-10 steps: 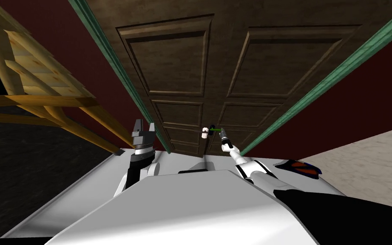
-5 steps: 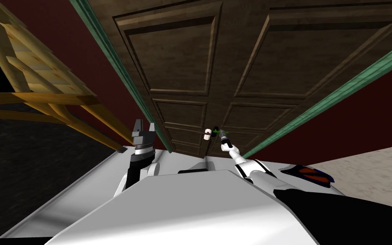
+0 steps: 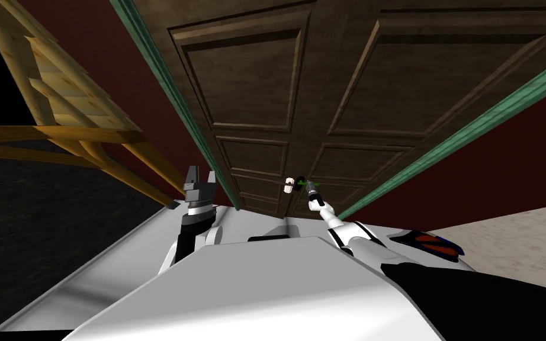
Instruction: Pull the door open
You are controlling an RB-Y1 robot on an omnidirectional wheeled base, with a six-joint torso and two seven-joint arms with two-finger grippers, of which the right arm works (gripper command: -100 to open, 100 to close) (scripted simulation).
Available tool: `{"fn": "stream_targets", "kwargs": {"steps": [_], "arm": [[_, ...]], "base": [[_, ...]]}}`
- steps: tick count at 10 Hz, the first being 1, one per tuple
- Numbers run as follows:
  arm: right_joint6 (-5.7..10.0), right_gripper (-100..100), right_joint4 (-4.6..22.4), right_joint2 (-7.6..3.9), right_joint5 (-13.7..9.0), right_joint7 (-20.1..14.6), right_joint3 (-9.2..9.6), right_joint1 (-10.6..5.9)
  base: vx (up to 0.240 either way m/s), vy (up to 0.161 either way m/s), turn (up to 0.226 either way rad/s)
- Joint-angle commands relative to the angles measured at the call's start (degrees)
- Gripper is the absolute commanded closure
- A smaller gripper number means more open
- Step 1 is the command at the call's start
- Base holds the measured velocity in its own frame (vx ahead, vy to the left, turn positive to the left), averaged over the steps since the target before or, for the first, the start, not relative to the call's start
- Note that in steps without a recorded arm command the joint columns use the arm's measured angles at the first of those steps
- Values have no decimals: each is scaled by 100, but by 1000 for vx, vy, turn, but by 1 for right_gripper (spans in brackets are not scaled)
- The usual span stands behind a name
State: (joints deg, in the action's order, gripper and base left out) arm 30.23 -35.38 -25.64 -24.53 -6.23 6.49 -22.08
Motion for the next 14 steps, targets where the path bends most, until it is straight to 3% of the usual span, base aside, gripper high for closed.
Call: {"fn": "stream_targets", "kwargs": {"steps": [1,3,4,10,11,14], "arm": [[-29,100,-63,-175,-19,-73,0,158],[-8,100,-79,-230,-14,-141,53,187],[42,100,-131,-314,4,-294,196,230],[173,100,-345,-361,95,-693,684,253],[146,100,-323,-408,77,-671,625,253],[249,100,-453,-521,99,-880,928,322]], "base": [[-196,-16,94],[-189,0,61],[-180,-32,174],[-215,-110,176],[-105,-51,42],[-189,-73,86]]}}
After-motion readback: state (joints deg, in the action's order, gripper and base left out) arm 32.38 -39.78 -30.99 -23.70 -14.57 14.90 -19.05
